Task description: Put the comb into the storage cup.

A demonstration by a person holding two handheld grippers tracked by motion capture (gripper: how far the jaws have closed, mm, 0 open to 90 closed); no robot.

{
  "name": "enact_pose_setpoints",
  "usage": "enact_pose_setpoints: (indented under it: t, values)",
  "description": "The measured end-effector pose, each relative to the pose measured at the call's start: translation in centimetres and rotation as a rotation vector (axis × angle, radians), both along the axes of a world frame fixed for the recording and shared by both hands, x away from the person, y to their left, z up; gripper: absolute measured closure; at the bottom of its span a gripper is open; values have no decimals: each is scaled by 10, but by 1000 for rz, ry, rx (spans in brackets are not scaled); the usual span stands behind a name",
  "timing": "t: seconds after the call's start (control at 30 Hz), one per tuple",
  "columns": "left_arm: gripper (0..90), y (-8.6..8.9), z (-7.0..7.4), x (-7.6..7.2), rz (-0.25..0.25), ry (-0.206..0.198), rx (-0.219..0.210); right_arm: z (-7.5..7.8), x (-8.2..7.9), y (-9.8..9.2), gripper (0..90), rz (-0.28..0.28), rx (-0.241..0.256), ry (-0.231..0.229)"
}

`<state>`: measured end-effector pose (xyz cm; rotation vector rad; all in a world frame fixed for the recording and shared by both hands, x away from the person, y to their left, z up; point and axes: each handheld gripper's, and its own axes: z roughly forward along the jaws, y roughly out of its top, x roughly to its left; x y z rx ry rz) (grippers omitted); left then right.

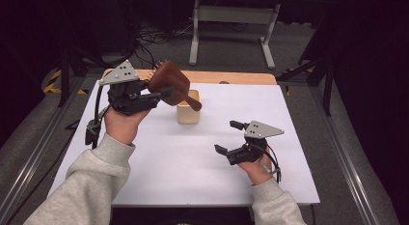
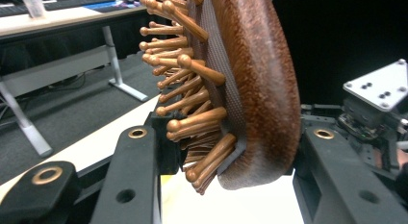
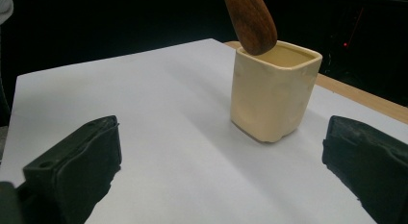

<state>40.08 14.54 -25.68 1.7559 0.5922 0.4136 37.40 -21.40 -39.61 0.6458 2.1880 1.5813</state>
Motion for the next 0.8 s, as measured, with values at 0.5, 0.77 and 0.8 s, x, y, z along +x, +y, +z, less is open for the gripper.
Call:
enact_pose_setpoints:
  t: [0.5,0.77,0.8]
  values:
    - [582,-3,-4,15,85,-17,7,1,0,-3,6,-7,0,-4]
    - [581,-6,-7,25,116,-13,6,1,1,-3,6,-8,0,-3]
    - [581,-7,-8,26,121,-12,5,1,1,-3,6,-8,0,-2]
